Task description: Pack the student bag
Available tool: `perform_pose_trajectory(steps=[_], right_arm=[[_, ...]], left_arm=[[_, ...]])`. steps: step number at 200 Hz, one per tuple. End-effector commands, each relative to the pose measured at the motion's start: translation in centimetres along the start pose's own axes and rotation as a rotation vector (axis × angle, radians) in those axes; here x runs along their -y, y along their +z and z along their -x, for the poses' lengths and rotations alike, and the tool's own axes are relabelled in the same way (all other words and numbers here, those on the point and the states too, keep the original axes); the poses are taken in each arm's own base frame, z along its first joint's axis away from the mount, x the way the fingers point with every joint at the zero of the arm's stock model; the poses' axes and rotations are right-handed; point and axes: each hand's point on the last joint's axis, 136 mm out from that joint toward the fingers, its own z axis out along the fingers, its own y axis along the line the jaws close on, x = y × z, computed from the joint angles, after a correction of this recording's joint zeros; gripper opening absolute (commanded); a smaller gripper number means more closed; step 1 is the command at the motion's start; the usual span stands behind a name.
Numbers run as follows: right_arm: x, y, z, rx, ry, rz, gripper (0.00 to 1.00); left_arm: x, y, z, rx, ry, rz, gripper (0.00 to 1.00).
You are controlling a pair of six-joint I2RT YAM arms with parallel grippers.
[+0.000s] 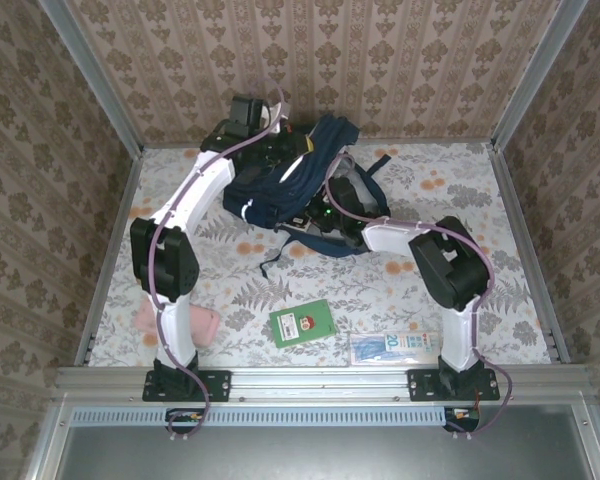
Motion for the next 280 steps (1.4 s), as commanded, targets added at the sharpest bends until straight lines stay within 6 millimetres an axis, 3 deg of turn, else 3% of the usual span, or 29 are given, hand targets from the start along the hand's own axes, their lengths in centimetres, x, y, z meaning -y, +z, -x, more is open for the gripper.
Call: perform_pose_trajectory(steps=[1, 58, 84, 97, 100, 116, 131, 160, 175, 191, 212, 251, 280], right_arm=[[-1.4, -3.5, 0.9, -0.005, -0.164, -0.068, 0.8], [0.9, -9.4, 1.1, 0.018, -0.317, -0.258, 0.86], [2.0, -13.4, 2.0, 0.115, -0.347, -0.347, 0.85], [2.2, -15.4, 1.9, 0.173, -0.379, -0.351, 0.83], [1.5, -16.4, 2.0, 0.193, -0.39, -0.331, 0.82], [1.5, -18.7, 1.2, 0.191, -0.436, -0.347, 0.81], [1.3, -20.4, -0.1, 0.175, -0.484, -0.326, 0.8], [0.9, -22.0, -3.3, 0.086, -0.557, -0.293, 0.79], [0.7, -22.4, -5.3, 0.026, -0.593, -0.266, 0.78], [0.7, -22.3, -8.0, -0.075, -0.601, -0.22, 0.76], [1.0, -21.7, -11.6, -0.211, -0.576, -0.178, 0.75], [2.2, -20.5, -17.8, -0.502, -0.425, -0.109, 0.77], [4.1, -19.8, -19.9, -0.613, -0.367, -0.155, 0.8]], left_arm=[[3.5, -2.7, 3.5, 0.126, 0.089, -0.107, 0.0], [1.7, -2.7, 3.2, 0.123, 0.079, -0.07, 0.0], [0.2, -1.7, 2.0, 0.076, 0.059, -0.037, 0.01], [0.0, -1.2, 1.1, 0.037, 0.052, -0.029, 0.08], [0.1, -1.1, 0.9, 0.029, 0.052, -0.031, 0.11], [0.8, -1.3, -0.4, -0.001, 0.072, -0.012, 0.35], [1.2, -2.1, -1.6, 0.001, 0.103, 0.029, 0.52], [1.4, -5.4, -4.4, 0.041, 0.092, 0.079, 0.63], [0.2, -7.5, -6.5, 0.063, 0.071, 0.136, 0.68], [-0.8, -8.7, -10.9, 0.043, 0.035, 0.19, 0.7], [-3.5, -10.2, -16.6, -0.003, -0.051, 0.295, 0.71], [-7.7, -11.1, -27.2, -0.112, -0.131, 0.359, 0.72], [-11.0, -10.7, -33.8, -0.215, -0.181, 0.381, 0.69]])
